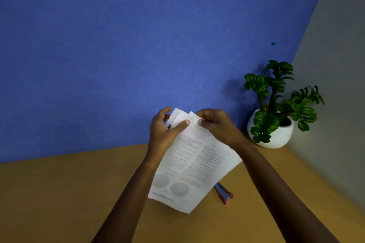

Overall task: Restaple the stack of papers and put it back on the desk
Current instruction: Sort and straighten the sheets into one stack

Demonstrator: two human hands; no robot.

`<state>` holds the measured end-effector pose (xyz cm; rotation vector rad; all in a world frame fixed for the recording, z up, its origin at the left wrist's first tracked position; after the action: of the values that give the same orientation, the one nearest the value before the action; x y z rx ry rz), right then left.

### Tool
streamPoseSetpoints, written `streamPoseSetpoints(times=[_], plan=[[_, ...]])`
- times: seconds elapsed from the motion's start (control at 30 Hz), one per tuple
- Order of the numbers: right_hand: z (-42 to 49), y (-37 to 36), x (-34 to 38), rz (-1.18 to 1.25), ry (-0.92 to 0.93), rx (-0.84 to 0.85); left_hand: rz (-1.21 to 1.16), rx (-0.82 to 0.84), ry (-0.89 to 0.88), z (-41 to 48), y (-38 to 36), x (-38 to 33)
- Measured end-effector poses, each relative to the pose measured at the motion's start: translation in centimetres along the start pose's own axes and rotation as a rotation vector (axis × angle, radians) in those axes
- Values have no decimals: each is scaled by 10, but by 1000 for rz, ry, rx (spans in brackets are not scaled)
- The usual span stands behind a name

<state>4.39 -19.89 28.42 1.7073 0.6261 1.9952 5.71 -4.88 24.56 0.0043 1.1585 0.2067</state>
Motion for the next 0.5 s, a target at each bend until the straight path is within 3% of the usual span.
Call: streamPoseSetpoints(times=[0.1, 0.2, 0.4, 0.5], plan=[[0, 0, 1, -51, -4, 21, -79, 115, 44, -3, 4, -2], [0, -2, 2, -82, 4, -11, -118, 117, 43, -6, 4, -2], [-11, -17, -1, -309, 186, -434, -170, 28, 18, -8, -3, -3], [-16, -26, -5, -370, 160, -499, -187, 45, 19, -11, -5, -3]])
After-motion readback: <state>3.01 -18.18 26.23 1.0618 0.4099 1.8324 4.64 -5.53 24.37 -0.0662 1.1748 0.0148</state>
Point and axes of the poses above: each hand's wrist, its own z-axis towards the middle knuckle, its own y-axis out of the back of the hand, x = y × z, the point moved 1 cm from there along z, towards the middle knuckle, and after that the axes turned 9 degrees about -y, right-handed, at the moved point
